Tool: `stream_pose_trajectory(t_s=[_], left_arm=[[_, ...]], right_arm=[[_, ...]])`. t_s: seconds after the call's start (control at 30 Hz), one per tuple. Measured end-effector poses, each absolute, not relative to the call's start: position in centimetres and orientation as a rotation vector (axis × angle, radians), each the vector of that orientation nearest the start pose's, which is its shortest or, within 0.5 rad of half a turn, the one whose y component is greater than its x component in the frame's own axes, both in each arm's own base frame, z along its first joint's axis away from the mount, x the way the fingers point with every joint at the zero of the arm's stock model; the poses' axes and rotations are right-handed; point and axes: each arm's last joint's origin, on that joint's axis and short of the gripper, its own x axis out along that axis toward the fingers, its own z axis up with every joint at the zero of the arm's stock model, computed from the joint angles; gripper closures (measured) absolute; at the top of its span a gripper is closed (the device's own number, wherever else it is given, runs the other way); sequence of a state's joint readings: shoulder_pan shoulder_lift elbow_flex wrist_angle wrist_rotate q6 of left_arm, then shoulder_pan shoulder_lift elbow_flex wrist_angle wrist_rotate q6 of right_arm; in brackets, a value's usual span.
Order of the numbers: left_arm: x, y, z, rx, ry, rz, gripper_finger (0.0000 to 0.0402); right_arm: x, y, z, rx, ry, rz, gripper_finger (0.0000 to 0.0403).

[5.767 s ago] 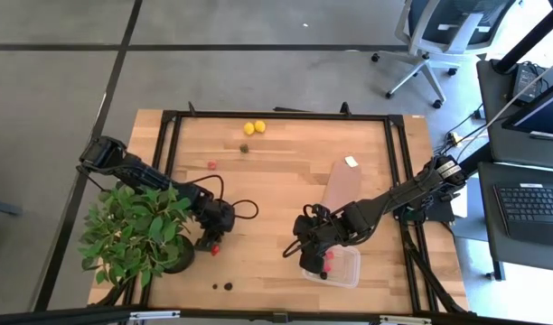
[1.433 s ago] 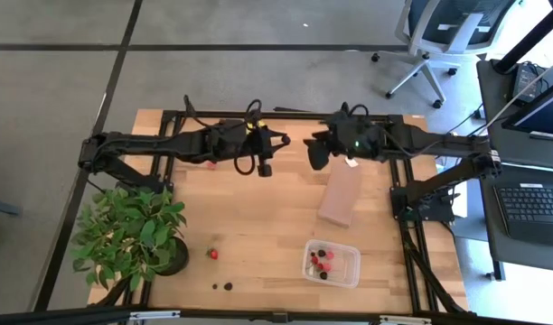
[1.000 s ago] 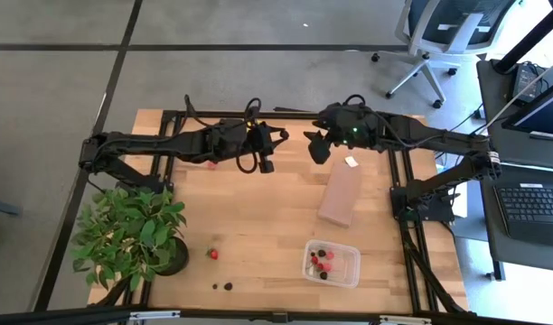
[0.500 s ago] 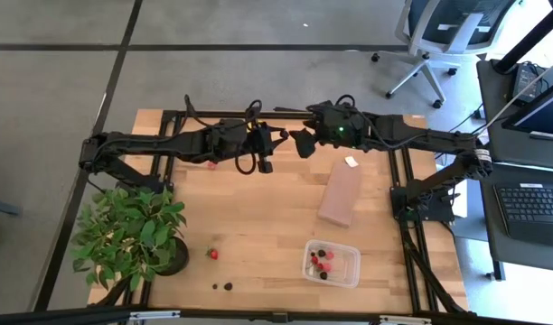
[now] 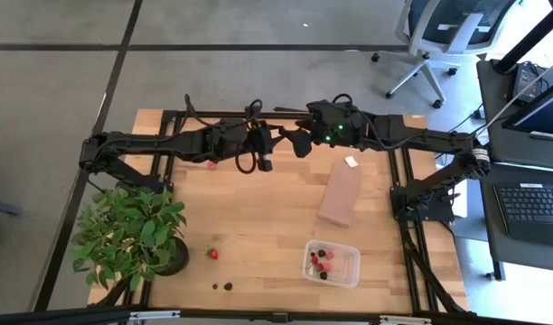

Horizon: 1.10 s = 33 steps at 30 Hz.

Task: Pick and placing Produce into tupperware
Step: Put the blackberry into the transparent container

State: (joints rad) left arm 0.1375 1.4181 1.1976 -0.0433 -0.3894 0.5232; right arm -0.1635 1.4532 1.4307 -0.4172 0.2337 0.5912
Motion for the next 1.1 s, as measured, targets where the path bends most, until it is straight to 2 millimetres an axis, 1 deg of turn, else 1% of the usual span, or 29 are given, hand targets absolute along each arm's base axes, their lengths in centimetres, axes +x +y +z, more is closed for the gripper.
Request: stream_pose_trajectory(t_s=[0.1, 0.33, 0.53, 0.63, 0.77, 0.9, 1.1], left_arm=[[31.9, 5.5, 34.5, 0.552, 0.399, 0.443, 0.0294], [31.9, 5.5, 34.5, 0.552, 0.396, 0.444, 0.0314], [31.9, 5.6, 34.6, 0.552, 0.388, 0.463, 0.0297], [31.9, 5.6, 34.7, 0.552, 0.378, 0.468, 0.0294], [31.9, 5.6, 34.8, 0.561, 0.374, 0.467, 0.0307], [31.9, 5.6, 34.8, 0.576, 0.379, 0.464, 0.0314], [31.9, 5.5, 34.8, 0.575, 0.374, 0.465, 0.0297]], right_arm=[[31.8, -5.9, 37.8, 0.562, 0.318, -0.510, 0.0082], [32.4, -6.0, 37.5, 0.569, 0.309, -0.506, 0.0082], [33.3, -6.0, 37.4, 0.609, 0.275, -0.445, 0.0083], [33.4, -6.0, 37.2, 0.632, 0.279, -0.437, 0.0090], [33.6, -6.0, 37.1, 0.634, 0.278, -0.438, 0.0108], [33.9, -6.1, 37.0, 0.635, 0.266, -0.436, 0.0135], [34.0, -6.1, 36.9, 0.633, 0.263, -0.440, 0.0195]])
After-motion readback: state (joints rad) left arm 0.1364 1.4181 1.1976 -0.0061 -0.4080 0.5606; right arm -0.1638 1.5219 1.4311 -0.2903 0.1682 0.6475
